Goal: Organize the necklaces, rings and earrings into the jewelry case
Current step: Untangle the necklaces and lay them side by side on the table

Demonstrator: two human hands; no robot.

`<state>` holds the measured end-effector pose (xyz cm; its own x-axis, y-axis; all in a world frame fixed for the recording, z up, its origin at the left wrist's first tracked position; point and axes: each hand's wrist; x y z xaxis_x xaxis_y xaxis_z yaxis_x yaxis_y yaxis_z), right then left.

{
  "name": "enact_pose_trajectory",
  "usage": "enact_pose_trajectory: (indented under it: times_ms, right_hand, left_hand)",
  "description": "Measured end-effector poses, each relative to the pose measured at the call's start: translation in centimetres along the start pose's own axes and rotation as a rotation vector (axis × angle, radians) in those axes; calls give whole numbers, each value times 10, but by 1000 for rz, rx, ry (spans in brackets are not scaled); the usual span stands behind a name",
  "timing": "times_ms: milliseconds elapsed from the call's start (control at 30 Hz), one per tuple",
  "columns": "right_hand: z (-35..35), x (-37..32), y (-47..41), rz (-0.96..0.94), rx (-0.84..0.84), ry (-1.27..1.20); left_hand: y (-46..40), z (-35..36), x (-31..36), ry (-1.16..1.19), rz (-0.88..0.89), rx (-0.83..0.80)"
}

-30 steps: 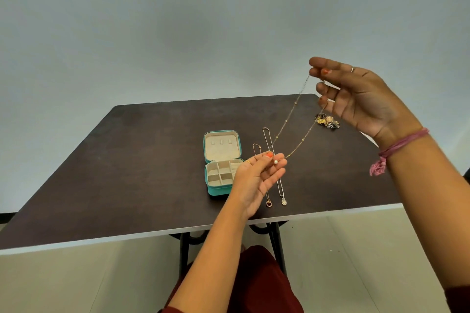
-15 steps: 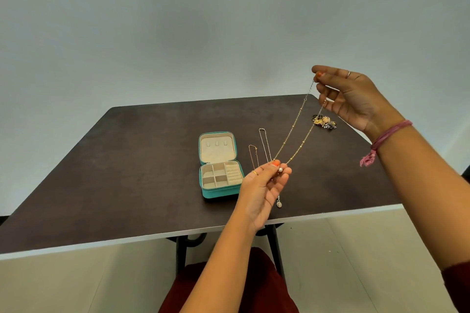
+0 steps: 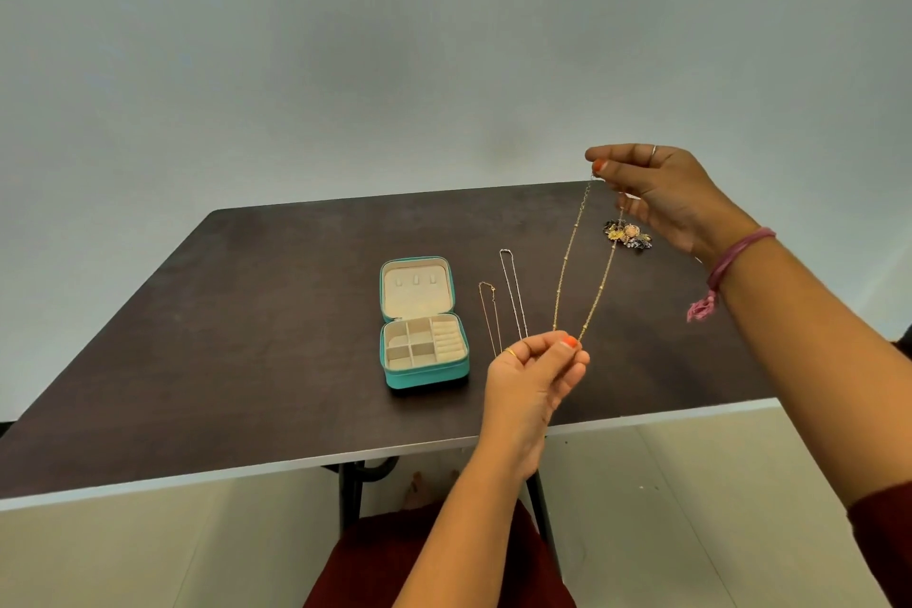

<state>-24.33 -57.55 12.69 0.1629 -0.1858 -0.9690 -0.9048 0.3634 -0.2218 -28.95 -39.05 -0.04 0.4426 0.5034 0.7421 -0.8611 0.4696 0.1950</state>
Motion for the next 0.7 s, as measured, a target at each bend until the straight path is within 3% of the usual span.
enact_pose_trajectory:
  times_ms: [300, 467, 700]
  right_hand:
    - [-7, 31, -23, -89, -12, 419]
    - [-3, 52, -31, -64, -148, 487]
    - [8, 104, -37, -51, -154, 670]
  left_hand:
    - [6, 0, -24, -392, 229, 139]
    - [10, -1, -34, -663, 340, 123]
    - [4, 5, -37, -947, 379, 103]
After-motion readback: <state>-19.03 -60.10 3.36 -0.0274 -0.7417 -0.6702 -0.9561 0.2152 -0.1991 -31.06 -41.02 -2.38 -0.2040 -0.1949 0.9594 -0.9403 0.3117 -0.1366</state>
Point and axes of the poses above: each hand's wrist, its own y-axis away from the middle knuckle, its own z-axis out of the palm, x = y × z, and after that the axes turned 1 degree about y, right-handed
